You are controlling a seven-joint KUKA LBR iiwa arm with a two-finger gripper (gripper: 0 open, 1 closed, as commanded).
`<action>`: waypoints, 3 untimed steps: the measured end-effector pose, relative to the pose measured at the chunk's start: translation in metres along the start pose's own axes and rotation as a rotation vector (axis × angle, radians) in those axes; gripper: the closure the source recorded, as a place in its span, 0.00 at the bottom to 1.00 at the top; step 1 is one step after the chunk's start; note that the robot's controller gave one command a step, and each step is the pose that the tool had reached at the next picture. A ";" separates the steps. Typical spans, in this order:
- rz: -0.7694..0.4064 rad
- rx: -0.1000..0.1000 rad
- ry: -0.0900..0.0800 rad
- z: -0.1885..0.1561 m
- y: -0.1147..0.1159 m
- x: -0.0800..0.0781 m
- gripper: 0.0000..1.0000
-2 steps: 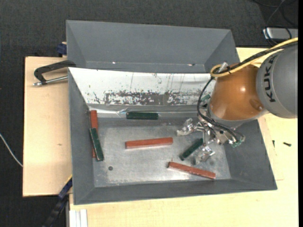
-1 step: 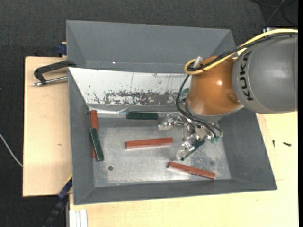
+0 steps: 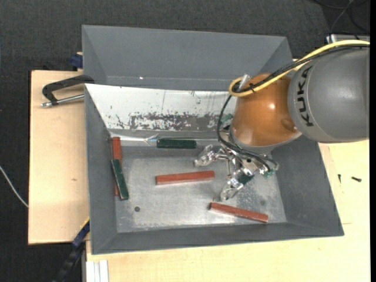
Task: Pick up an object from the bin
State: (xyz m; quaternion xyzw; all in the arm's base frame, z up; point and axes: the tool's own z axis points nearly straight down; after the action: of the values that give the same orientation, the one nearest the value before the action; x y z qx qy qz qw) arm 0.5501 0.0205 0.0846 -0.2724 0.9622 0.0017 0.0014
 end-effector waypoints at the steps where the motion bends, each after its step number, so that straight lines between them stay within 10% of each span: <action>1: 0.110 0.014 -0.001 0.006 0.037 -0.032 1.00; 3: 0.111 0.011 -0.001 0.004 0.038 -0.031 1.00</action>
Offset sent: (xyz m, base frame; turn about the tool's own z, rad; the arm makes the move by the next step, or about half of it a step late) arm 0.0000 0.0000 0.0000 0.0000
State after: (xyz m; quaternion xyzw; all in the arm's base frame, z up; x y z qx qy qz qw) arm 0.5563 0.0692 0.0810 -0.2186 0.9758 -0.0032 0.0034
